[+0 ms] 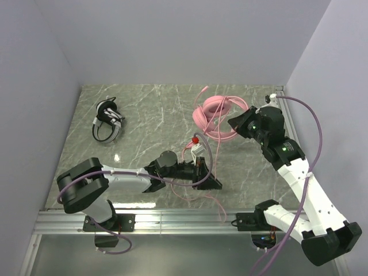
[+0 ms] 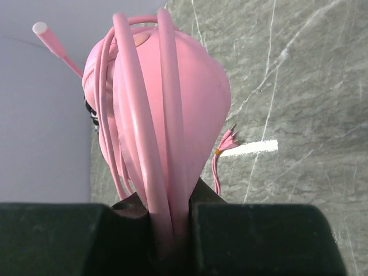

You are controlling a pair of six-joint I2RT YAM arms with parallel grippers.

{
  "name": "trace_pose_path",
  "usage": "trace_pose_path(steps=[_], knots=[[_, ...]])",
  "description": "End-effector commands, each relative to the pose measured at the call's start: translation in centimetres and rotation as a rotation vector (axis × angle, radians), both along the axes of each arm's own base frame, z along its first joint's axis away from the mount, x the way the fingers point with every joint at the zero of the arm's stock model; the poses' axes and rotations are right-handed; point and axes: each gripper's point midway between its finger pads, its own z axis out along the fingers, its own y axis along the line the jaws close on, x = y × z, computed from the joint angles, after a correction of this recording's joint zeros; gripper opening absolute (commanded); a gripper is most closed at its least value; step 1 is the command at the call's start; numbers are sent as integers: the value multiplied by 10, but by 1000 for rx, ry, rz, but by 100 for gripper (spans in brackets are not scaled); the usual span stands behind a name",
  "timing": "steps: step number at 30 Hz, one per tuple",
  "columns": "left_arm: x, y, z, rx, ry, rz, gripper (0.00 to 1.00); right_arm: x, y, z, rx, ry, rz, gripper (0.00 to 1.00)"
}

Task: Wrap the headphones

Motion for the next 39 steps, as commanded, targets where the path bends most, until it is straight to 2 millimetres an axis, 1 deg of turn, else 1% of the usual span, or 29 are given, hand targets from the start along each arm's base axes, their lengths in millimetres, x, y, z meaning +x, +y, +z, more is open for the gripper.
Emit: trace_pose_path(steps=[1, 2, 6, 8, 9, 13, 20, 21, 22, 25, 27, 31, 39], knots=[[-12, -1, 13, -85, -41, -50, 22, 5, 1, 75, 108, -207, -19, 0], [-14, -1, 16, -108, -51, -59, 26, 5, 1, 75, 108, -205, -17, 0], [-16, -3, 15, -116, -47, -63, 30, 2, 0, 82, 114, -219, -16, 0], [-16, -5, 14, -119, -46, -62, 34, 1, -1, 84, 116, -223, -19, 0], [-18, -6, 16, -128, -53, -68, 34, 0, -1, 85, 117, -225, -17, 0], [-20, -11, 11, -124, -59, -74, 34, -1, -3, 93, 127, -234, -25, 0], [-29, -17, 2, -146, -49, -95, 30, -1, -4, 105, 148, -248, -32, 0], [-30, -19, 1, -146, -47, -97, 28, -1, -4, 106, 149, -248, -31, 0], [-30, -20, -5, -136, -45, -95, 25, -1, -4, 109, 154, -251, -31, 0], [-31, -23, -11, -130, -51, -93, 22, -1, -4, 116, 160, -259, -32, 0], [-32, -23, -13, -131, -57, -88, 21, -1, -5, 118, 165, -260, -31, 0], [-33, -23, -20, -127, -63, -85, 22, -4, -8, 129, 181, -279, -39, 0], [-30, -23, -40, -91, -71, -51, 17, -14, -7, 151, 218, -313, -9, 0]])
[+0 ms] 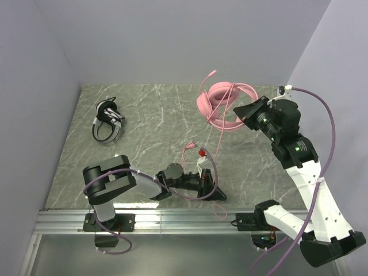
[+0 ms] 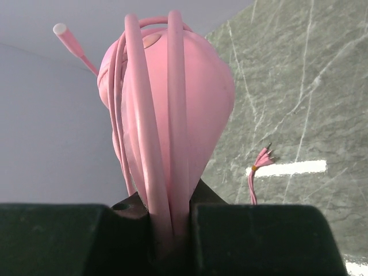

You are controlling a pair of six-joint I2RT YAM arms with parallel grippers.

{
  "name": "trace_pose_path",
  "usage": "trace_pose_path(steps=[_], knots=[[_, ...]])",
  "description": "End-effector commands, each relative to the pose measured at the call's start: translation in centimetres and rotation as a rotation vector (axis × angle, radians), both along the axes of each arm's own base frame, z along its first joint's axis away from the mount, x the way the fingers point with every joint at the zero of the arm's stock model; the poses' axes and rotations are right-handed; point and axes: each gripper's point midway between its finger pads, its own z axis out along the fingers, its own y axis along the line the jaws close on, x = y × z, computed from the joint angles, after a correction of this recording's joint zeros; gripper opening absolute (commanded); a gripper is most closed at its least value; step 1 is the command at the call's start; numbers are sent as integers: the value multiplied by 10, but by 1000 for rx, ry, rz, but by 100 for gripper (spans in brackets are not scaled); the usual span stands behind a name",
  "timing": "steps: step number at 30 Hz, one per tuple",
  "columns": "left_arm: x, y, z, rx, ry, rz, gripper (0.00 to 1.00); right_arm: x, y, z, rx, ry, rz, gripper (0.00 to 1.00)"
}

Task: Wrap the headphones

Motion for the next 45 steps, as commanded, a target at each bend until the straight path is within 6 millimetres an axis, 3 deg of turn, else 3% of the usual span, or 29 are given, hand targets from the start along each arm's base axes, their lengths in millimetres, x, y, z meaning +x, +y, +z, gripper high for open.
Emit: trace_pose_path(steps=[1, 6, 10, 19, 24, 26, 30, 36, 45], knots=[[0, -1, -3, -34, -45, 18, 15, -10, 1, 83, 121, -222, 20, 0], [8, -7, -19, 7, -78, 45, 13, -27, 10, 102, 171, -259, 106, 0], [16, -9, -19, -8, -101, 71, 11, -41, 13, 115, 187, -280, 159, 0], [70, -19, -32, 97, -264, 194, 3, -78, 25, 130, 244, -308, 294, 0], [107, -3, -34, 49, -219, 245, 1, -102, 26, 146, 247, -347, 340, 0], [113, 2, -29, 5, -214, 238, 2, -110, 29, 148, 252, -349, 377, 0], [138, 9, -28, -10, -201, 265, 1, -123, 35, 149, 284, -352, 443, 0], [185, 12, -12, -14, -235, 307, 0, -142, 39, 140, 295, -343, 506, 0], [242, 14, 24, -53, -273, 342, 0, -166, 44, 119, 288, -310, 591, 0]])
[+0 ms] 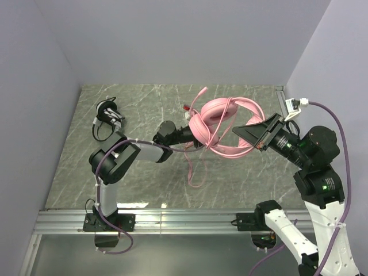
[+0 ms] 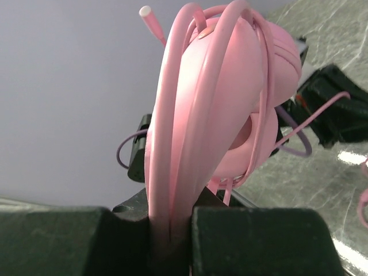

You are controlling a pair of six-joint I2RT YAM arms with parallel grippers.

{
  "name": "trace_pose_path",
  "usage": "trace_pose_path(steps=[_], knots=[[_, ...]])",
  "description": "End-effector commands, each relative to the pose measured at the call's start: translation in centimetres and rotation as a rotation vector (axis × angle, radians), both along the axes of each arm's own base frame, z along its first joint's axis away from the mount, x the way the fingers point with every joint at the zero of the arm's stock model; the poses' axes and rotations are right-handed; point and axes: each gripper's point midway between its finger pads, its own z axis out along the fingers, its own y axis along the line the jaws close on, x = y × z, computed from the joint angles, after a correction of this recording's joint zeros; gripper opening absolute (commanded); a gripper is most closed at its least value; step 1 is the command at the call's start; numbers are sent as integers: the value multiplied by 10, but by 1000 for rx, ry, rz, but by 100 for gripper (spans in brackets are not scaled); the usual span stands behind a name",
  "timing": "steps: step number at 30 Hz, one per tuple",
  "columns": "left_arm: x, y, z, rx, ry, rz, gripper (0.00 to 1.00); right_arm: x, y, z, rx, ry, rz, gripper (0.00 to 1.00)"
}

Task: Wrap the headphones

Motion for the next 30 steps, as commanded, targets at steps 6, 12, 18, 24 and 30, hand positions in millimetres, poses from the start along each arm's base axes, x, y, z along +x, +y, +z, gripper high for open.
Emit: trace_pose_path(steps=[6, 12, 18, 24, 30], knots=[[34, 2, 29, -34, -16, -58, 1, -46, 9, 20, 36, -144, 163, 0], [15, 10, 45, -73, -46, -97, 1, -33, 0, 6, -37, -150, 69, 0], [10, 13, 62, -109, -65, -110, 1, -25, 8, 1, -4, -128, 113, 0], [4, 14, 117, -164, -141, -140, 1, -12, 10, -27, -30, -69, 112, 0], [-18, 23, 156, -195, -189, -153, 2, 11, 10, -60, -81, 1, 71, 0]])
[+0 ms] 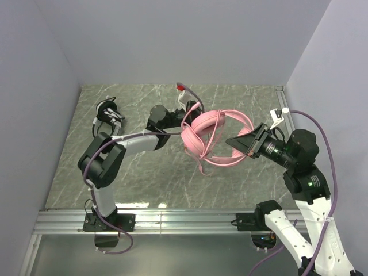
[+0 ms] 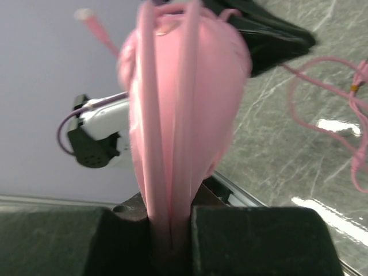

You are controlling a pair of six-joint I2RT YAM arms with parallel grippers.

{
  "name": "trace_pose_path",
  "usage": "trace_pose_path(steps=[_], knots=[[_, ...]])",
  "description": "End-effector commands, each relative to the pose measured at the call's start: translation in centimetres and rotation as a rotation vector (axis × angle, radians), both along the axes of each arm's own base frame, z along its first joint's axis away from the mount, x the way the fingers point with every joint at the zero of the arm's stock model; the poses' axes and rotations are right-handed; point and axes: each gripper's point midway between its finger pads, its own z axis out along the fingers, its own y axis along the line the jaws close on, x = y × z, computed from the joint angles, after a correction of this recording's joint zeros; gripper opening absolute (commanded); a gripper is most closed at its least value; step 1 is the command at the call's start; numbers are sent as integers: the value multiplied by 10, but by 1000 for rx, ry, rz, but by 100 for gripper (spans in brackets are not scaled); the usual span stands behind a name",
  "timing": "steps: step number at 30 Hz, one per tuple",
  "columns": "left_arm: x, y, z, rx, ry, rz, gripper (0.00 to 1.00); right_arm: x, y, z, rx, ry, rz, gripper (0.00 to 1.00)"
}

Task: Wrap the headphones

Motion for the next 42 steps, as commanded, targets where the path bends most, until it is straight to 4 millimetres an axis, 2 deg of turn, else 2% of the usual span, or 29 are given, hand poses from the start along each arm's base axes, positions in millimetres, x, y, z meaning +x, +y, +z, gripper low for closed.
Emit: trace_pose_path(steps=[1, 5, 11, 13, 16, 17, 20, 22, 23, 24, 25, 26, 28, 29, 31, 35, 37, 38, 40, 41, 42], knots=[[-28, 10, 65, -90, -130, -25, 2, 9, 3, 9, -2, -77, 12, 0], [-47, 5, 73, -64, -139, -27, 2, 30, -4, -18, -81, -35, -58, 0], [-59, -5, 58, 12, -107, 11, 1, 58, -16, -66, -203, 59, -150, 0], [-60, -4, 52, 17, -87, 9, 1, 65, -20, -79, -236, 75, -178, 7], [-59, -4, 45, 29, -81, 18, 1, 73, -27, -91, -286, 87, -216, 23], [-58, -4, 44, 31, -84, 19, 1, 73, -28, -94, -298, 92, -220, 32], [-58, -6, 40, 36, -73, 14, 0, 75, -28, -99, -312, 86, -217, 42], [-57, -6, 39, 34, -68, 10, 0, 76, -27, -104, -316, 89, -211, 43], [-58, -7, 37, 36, -63, 6, 0, 76, -26, -103, -315, 79, -210, 38], [-57, -8, 35, 39, -60, 4, 0, 77, -25, -105, -318, 83, -206, 25], [-58, -8, 33, 40, -53, 1, 0, 78, -24, -107, -324, 88, -202, 17], [-56, -9, 31, 44, -47, 2, 0, 77, -22, -109, -332, 92, -194, 16], [-56, -10, 28, 51, -43, 1, 0, 80, -23, -117, -360, 113, -198, 21], [-56, -10, 29, 52, -43, -1, 0, 80, -21, -119, -367, 113, -197, 18], [-55, -11, 27, 58, -44, 3, 0, 83, -22, -124, -374, 126, -204, 1], [-51, -11, 22, 76, -53, 21, 1, 84, -15, -130, -365, 136, -163, 0], [-44, -8, 14, 115, -74, 50, 2, 79, -9, -128, -359, 108, -125, 0], [-39, -6, 20, 116, -92, 71, 2, 78, -8, -125, -360, 92, -120, 0], [-28, 1, 13, 155, -121, 95, 2, 71, -7, -120, -381, 55, -98, 0], [-24, 4, 16, 159, -133, 96, 2, 68, -5, -117, -390, 40, -84, 0], [-28, 5, 16, 165, -146, 51, 3, 64, -4, -117, -401, 37, -71, 0]])
